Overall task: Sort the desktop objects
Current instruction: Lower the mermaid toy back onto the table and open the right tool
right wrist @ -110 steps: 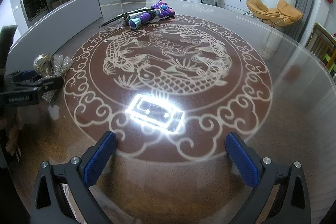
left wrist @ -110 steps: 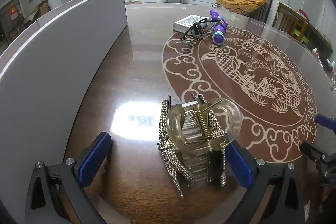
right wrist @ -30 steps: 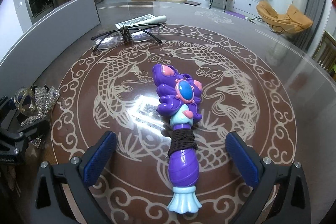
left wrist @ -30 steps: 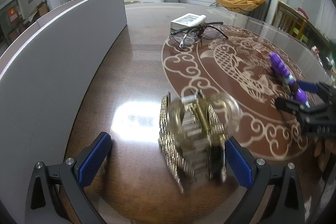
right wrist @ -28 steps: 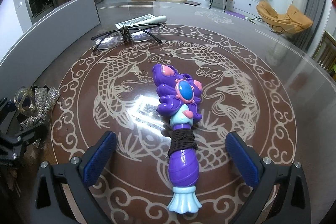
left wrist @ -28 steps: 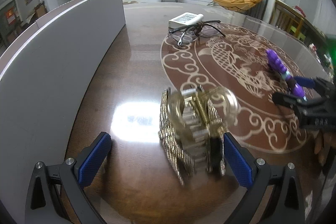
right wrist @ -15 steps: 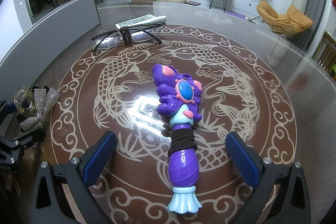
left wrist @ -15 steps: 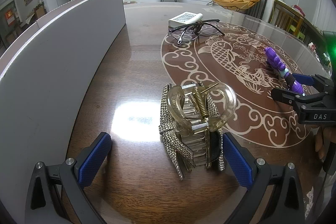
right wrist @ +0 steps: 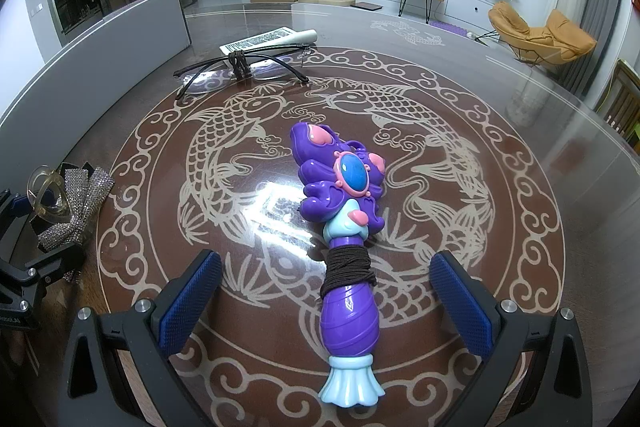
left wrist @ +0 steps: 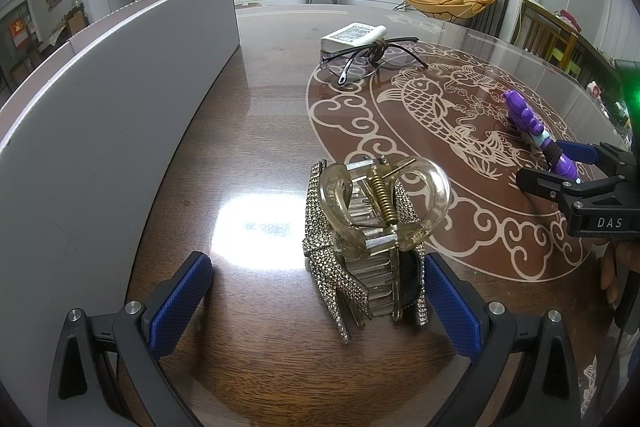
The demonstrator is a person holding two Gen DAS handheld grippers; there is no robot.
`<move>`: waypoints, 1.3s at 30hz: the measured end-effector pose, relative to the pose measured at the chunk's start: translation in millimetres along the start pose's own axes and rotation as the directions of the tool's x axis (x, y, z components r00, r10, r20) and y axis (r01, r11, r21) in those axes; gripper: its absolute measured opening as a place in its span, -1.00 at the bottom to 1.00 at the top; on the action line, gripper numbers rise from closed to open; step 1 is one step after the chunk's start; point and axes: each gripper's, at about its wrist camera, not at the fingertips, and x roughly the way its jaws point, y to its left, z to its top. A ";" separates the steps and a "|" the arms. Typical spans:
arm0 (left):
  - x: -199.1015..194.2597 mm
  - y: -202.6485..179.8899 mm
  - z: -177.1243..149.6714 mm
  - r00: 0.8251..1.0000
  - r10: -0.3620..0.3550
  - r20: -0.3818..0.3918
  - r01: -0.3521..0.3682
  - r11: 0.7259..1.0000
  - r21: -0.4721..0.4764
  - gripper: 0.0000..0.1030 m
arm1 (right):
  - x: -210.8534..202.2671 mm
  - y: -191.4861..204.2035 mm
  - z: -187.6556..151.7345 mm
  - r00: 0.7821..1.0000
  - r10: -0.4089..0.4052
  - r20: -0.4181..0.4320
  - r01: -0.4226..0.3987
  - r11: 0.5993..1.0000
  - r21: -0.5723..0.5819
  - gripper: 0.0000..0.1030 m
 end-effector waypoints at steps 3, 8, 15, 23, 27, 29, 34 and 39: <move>0.1 -0.2 0.1 1.000 -0.001 0.000 0.001 1.000 -0.001 1.00 | 0.0 0.0 -0.1 1.000 0.000 0.000 0.000 1.000 0.000 1.00; 0.3 0.0 0.2 1.000 -0.001 0.000 0.001 1.000 0.000 1.00 | 0.1 0.1 -0.1 1.000 0.000 0.000 0.000 1.000 0.000 1.00; 0.3 -0.1 0.3 1.000 -0.001 0.000 0.001 1.000 0.001 1.00 | 0.7 0.1 0.6 1.000 0.000 0.000 0.000 1.000 0.000 1.00; 0.3 -0.2 0.3 1.000 -0.002 0.000 0.002 1.000 0.001 1.00 | 2.3 0.1 1.5 1.000 0.002 0.000 -0.002 1.000 0.002 1.00; 0.3 0.0 0.3 1.000 -0.002 0.000 0.002 1.000 0.001 1.00 | 2.8 1.0 1.3 1.000 0.003 0.000 -0.003 1.000 0.002 1.00; 0.4 -0.2 0.3 1.000 -0.001 0.000 0.001 1.000 0.001 1.00 | 2.7 0.9 1.2 1.000 0.003 0.000 -0.003 1.000 0.002 1.00; 0.5 0.2 0.2 1.000 -0.002 0.000 0.002 1.000 0.001 1.00 | 2.8 0.6 1.4 1.000 0.001 -0.001 -0.001 1.000 0.001 1.00; 0.6 0.0 0.2 1.000 -0.002 0.000 0.002 1.000 0.001 1.00 | 2.7 0.7 1.3 1.000 0.001 -0.001 -0.001 1.000 0.001 1.00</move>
